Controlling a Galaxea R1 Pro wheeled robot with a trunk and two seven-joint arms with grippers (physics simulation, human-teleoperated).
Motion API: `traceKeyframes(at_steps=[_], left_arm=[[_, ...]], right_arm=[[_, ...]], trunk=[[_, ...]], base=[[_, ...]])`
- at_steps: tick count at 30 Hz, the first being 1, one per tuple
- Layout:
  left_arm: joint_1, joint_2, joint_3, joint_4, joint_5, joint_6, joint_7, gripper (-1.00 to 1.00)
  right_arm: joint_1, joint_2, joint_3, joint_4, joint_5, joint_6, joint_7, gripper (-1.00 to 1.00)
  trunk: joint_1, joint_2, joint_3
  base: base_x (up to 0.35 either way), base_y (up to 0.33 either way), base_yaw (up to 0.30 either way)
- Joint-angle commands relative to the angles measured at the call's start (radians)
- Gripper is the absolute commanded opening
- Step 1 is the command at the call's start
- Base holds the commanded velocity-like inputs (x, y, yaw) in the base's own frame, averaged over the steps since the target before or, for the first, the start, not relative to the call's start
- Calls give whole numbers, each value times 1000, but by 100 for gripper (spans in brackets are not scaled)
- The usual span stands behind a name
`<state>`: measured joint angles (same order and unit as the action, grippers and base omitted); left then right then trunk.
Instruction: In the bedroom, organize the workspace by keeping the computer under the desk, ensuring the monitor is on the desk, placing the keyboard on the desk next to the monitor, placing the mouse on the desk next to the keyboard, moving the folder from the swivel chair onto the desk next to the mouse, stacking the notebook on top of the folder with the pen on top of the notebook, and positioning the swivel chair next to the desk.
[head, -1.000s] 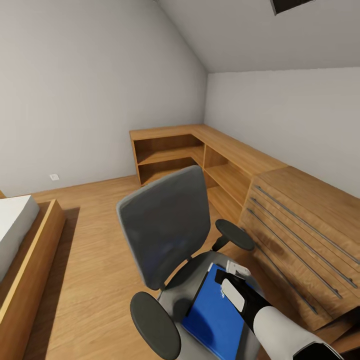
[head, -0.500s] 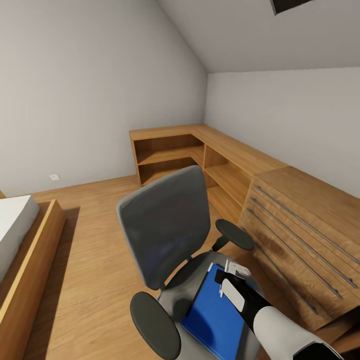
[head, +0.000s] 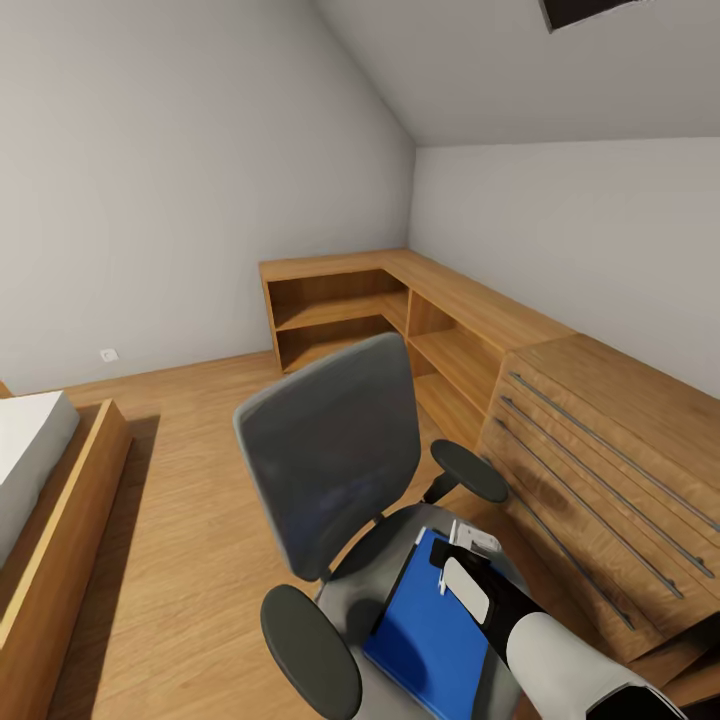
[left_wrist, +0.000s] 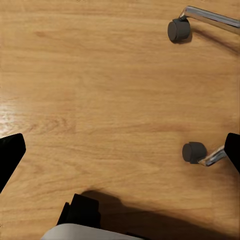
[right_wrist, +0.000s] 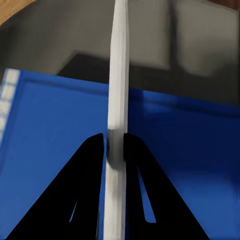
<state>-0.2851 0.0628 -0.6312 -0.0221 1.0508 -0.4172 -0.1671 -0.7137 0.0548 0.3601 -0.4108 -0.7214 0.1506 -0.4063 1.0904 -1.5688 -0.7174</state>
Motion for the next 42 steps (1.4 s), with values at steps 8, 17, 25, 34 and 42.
traceKeyframes(at_steps=[8,17,25,34,42], left_arm=[[-1,0,-5,1,11,-2,-6,100],[0,0,-5,1,12,-2,-6,100],[-1,0,-5,1,14,1,-5,100],[0,0,-5,1,14,3,-5,100],[0,0,-6,1,14,3,-5,100]], right_arm=[[-1,-1,9,-3,-6,3,-7,-100],[0,-2,13,-60,-5,2,-5,-100],[0,-1,14,-66,-6,4,-4,-100],[0,-1,14,-65,-6,4,-3,-100],[0,0,16,-65,-6,2,-3,-100]], trunk=[[-31,56,24],[-65,119,53],[-96,175,78],[-131,238,106],[-161,294,131]], base=[[0,0,0],[0,0,0],[0,0,0],[-166,0,0],[-318,0,0]])
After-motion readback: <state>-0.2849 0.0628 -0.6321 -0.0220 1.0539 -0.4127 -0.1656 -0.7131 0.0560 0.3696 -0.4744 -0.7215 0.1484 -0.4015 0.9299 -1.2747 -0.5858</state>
